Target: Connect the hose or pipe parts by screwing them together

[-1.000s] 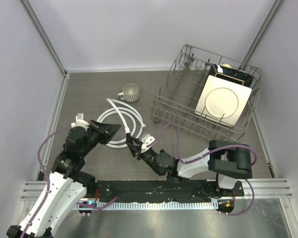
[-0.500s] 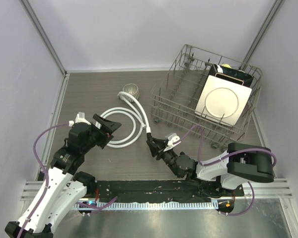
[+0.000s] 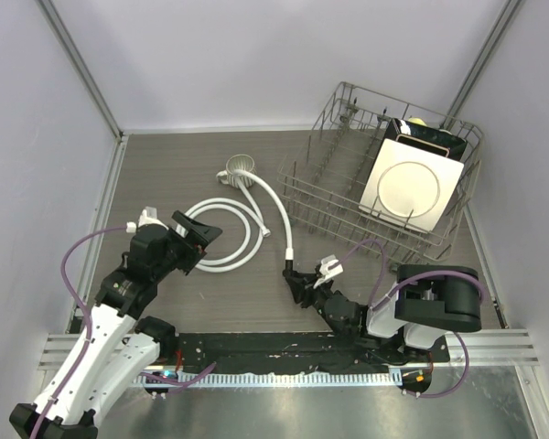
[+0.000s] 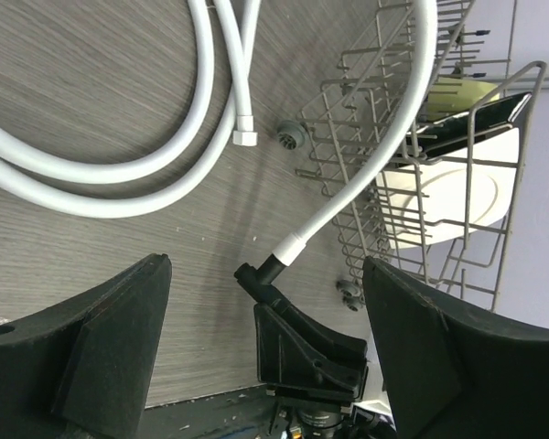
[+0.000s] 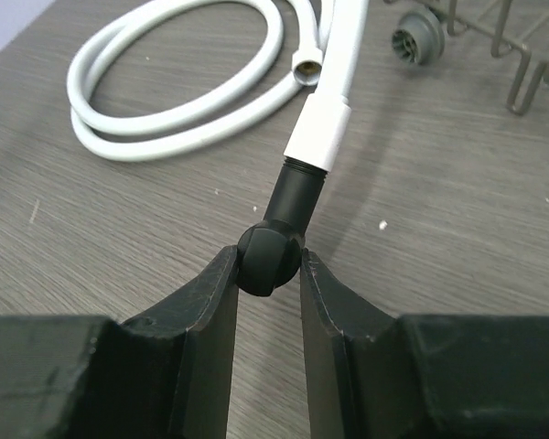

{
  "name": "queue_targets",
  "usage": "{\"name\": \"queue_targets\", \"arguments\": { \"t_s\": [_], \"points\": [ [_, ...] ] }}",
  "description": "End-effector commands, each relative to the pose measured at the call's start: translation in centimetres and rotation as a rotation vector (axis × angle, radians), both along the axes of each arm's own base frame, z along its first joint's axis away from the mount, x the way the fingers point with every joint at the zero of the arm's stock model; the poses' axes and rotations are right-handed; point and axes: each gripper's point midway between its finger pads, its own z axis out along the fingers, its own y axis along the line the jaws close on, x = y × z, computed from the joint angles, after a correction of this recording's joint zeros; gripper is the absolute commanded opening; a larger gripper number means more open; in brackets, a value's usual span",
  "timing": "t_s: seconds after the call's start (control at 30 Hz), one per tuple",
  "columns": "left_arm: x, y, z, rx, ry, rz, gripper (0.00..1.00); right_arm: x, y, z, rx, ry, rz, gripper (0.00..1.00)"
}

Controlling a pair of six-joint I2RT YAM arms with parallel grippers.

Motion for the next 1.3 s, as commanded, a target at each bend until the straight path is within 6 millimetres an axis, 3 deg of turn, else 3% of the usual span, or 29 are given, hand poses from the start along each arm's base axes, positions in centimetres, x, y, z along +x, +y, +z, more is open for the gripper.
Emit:
{"name": "queue_targets", "arguments": {
  "t_s": [0.0, 0.13, 0.23, 0.37, 0.47, 0.5, 0.53, 0.6, 0.73, 0.8, 0.83, 0.9, 0.93, 0.97, 1.0, 1.03, 1.07, 1.1, 1.13, 1.17, 1.2, 1.23, 1.27],
  "points": [
    [0.2, 1.0, 0.9, 0.048, -0.033, 0.030, 0.88, 0.7, 0.1, 6.8, 0.405, -0.030, -0.064, 0.09],
    [0.2, 1.2, 0.7, 0.054, -0.030, 0.040, 0.88, 0.5, 0.4, 6.6, 0.392, -0.031, -0.043, 0.14],
    [0.3, 1.3, 0.5, 0.057, -0.024, 0.045, 0.87, 0.1, 1.4, 6.4, 0.344, -0.053, 0.007, 0.02],
    [0.5, 2.3, 0.6, 0.112, -0.030, 0.078, 0.87, -0.9, 3.8, 6.6, 0.309, -0.079, 0.110, 0.01],
    [0.7, 3.4, 0.9, 0.163, -0.040, 0.113, 0.86, -1.4, 5.8, 6.1, 0.290, -0.062, 0.173, 0.19],
    [0.7, 3.6, 0.9, 0.177, -0.039, 0.118, 0.86, -1.7, 6.3, 6.1, 0.288, -0.060, 0.198, 0.37],
    [0.7, 3.7, 0.9, 0.190, -0.040, 0.120, 0.87, -1.6, 6.4, 6.1, 0.296, -0.055, 0.193, 0.43],
    [0.7, 4.0, 1.2, 0.202, -0.040, 0.127, 0.86, -1.6, 5.8, 6.1, 0.310, -0.044, 0.169, 0.54],
    [0.6, 4.3, 1.6, 0.215, -0.050, 0.132, 0.86, -0.9, 3.7, 7.3, 0.335, -0.057, 0.092, 0.64],
    [0.6, 4.4, 1.9, 0.217, -0.060, 0.135, 0.87, -0.9, 2.7, 9.3, 0.378, -0.066, 0.073, 0.71],
    [0.7, 4.4, 2.0, 0.217, -0.061, 0.138, 0.86, -0.8, 2.6, 8.2, 0.309, -0.048, 0.067, 0.72],
    [0.9, 4.4, 2.3, 0.222, -0.070, 0.134, 0.87, -0.5, 2.5, 11.5, 0.334, -0.061, 0.047, 0.74],
    [0.9, 4.3, 2.5, 0.224, -0.077, 0.130, 0.87, -0.5, 2.2, 9.2, 0.173, -0.023, 0.038, 0.75],
    [1.0, 4.3, 2.5, 0.237, -0.079, 0.123, 0.87, -0.1, 1.7, 10.8, 0.157, -0.023, 0.008, 0.77],
    [1.0, 4.3, 2.7, 0.245, -0.084, 0.114, 0.88, 0.2, 2.3, 13.4, 0.152, -0.022, -0.006, 0.79],
    [1.1, 4.1, 3.3, 0.247, -0.099, 0.097, 0.88, 0.2, 1.2, 11.3, -0.021, 0.017, -0.026, 0.80],
    [1.1, 3.9, 3.5, 0.255, -0.102, 0.081, 0.89, 0.1, 0.8, 11.7, -0.074, 0.025, -0.026, 0.84],
    [1.1, 3.8, 3.9, 0.289, -0.124, 0.045, 0.91, 0.0, 1.1, 14.4, -0.072, 0.014, -0.007, 0.85],
    [0.9, 3.1, 5.0, 0.280, -0.150, 0.001, 0.94, -0.2, 0.1, 13.4, -0.179, 0.034, -0.002, 0.85],
    [1.0, 2.9, 5.5, 0.289, -0.171, -0.025, 0.98, 0.3, -1.1, 14.2, -0.152, 0.057, -0.080, 0.86],
    [0.9, 2.7, 6.0, 0.302, -0.193, -0.048, 1.00, 0.6, -1.9, 16.2, -0.084, 0.071, -0.146, 0.87],
    [1.0, 2.4, 7.4, 0.289, -0.236, -0.063, 1.00, 0.8, -3.7, 15.7, -0.090, 0.111, -0.222, 0.88],
    [1.0, 2.2, 8.1, 0.287, -0.265, -0.074, 1.00, 1.0, -4.6, 16.4, 0.011, 0.153, -0.299, 0.89]
  ]
}}
